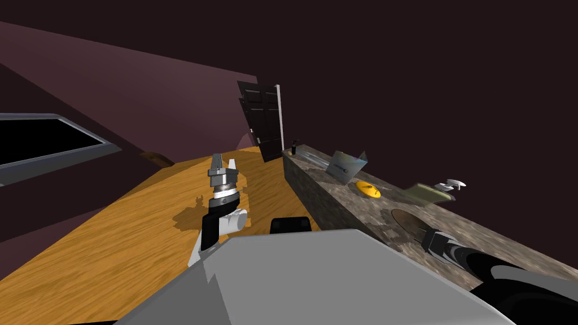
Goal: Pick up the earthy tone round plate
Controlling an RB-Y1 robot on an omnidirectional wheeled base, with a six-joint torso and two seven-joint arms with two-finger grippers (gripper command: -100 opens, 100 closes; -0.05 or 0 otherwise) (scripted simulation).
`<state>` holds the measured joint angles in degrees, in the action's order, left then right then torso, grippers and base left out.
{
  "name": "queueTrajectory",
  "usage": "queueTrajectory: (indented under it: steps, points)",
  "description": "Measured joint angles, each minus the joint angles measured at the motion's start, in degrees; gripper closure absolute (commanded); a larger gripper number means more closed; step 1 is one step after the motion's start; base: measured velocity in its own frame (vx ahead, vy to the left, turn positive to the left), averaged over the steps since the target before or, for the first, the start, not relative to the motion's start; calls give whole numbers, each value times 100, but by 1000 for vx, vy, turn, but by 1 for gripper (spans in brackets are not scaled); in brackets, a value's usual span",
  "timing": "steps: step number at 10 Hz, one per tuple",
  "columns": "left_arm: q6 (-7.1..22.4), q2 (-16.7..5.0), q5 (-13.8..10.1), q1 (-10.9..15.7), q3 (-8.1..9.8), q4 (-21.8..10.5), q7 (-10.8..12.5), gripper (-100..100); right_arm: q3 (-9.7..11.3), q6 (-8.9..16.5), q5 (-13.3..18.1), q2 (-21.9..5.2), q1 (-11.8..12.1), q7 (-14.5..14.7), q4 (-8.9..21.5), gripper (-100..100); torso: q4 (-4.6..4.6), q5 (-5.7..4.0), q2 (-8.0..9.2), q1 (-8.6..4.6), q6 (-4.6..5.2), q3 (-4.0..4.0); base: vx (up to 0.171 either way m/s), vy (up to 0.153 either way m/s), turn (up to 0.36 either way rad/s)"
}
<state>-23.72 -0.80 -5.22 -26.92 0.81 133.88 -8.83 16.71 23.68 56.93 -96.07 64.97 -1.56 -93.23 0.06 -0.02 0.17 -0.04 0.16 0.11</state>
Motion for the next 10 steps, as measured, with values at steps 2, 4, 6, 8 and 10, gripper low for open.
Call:
queueTrajectory:
  steps: [2, 4, 6, 8, 10]
  points:
    - [0, 0, 0, 0, 0, 0, 0, 0, -4, 3, -1, 0, -3, -3, 2, 100, -4, -2, -5, 2, -1, -4, 0, -2, 5]
    - [0, 0, 0, 0, 0, 0, 0, 0, -4, 3, -2, 1, -4, -5, 0, 0, -4, 1, -5, 5, 0, -4, 0, 0, 0]
    - [0, 0, 0, -1, 0, 0, 0, 0, -102, -101, 10, 95, -100, 121, 59, 100, -5, 4, -11, 12, 4, -7, 30, 26, -137]
    - [0, 0, 0, -1, 0, 0, 0, 0, -324, -370, 156, 322, -243, 335, 228, 100, -6, 8, -17, 21, 2, -11, 37, 35, -112]
    - [0, 0, 0, 0, 0, 0, 0, 0, -457, -655, 231, 431, -341, 452, 335, 100, -6, 6, -14, 18, -5, -10, 15, 23, -56]
